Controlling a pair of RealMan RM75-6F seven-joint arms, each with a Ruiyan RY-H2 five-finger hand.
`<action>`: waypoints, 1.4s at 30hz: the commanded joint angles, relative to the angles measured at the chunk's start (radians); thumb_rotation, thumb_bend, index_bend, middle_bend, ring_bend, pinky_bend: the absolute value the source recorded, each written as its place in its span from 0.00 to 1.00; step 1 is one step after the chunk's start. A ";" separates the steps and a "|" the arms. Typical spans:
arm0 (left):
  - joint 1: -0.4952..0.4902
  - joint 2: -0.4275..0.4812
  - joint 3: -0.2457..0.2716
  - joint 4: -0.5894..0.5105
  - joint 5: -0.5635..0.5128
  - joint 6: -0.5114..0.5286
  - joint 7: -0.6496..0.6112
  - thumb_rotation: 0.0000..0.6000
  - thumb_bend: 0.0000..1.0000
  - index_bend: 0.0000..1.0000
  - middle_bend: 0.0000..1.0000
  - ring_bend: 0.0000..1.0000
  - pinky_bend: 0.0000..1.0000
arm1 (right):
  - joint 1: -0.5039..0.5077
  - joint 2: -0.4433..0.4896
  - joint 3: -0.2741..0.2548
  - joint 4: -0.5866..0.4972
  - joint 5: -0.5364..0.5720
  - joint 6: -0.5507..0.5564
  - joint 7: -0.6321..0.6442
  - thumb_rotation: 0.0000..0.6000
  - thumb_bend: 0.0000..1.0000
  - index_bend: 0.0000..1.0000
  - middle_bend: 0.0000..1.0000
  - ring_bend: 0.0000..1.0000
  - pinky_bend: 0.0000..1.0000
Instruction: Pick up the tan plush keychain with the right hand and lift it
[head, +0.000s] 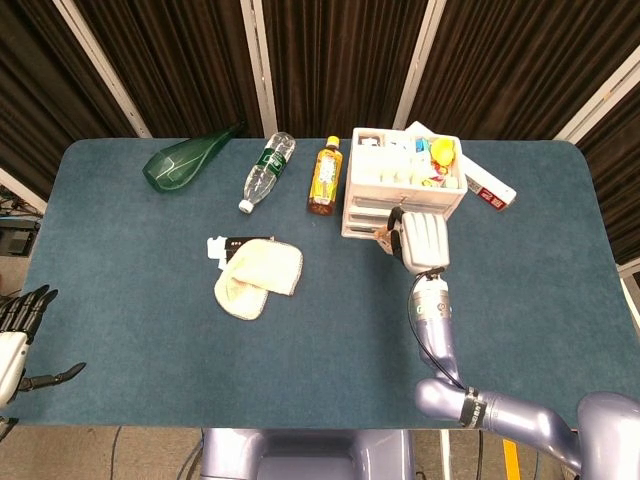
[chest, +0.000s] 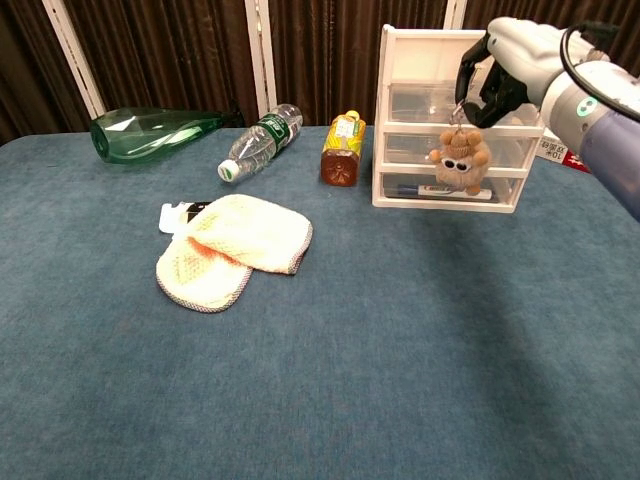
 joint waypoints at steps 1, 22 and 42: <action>0.000 0.000 0.000 -0.001 -0.001 0.000 0.000 0.79 0.06 0.00 0.00 0.00 0.00 | 0.005 -0.003 0.006 0.012 -0.018 0.017 0.017 1.00 0.48 0.64 1.00 1.00 1.00; 0.001 0.001 0.000 -0.003 0.002 0.001 -0.003 0.79 0.06 0.00 0.00 0.00 0.00 | 0.025 -0.099 -0.003 0.232 -0.170 0.080 0.195 1.00 0.48 0.65 1.00 1.00 1.00; 0.000 -0.001 0.003 -0.006 0.004 -0.003 0.006 0.79 0.06 0.00 0.00 0.00 0.00 | 0.022 -0.131 0.020 0.352 -0.165 0.061 0.275 1.00 0.49 0.65 1.00 1.00 1.00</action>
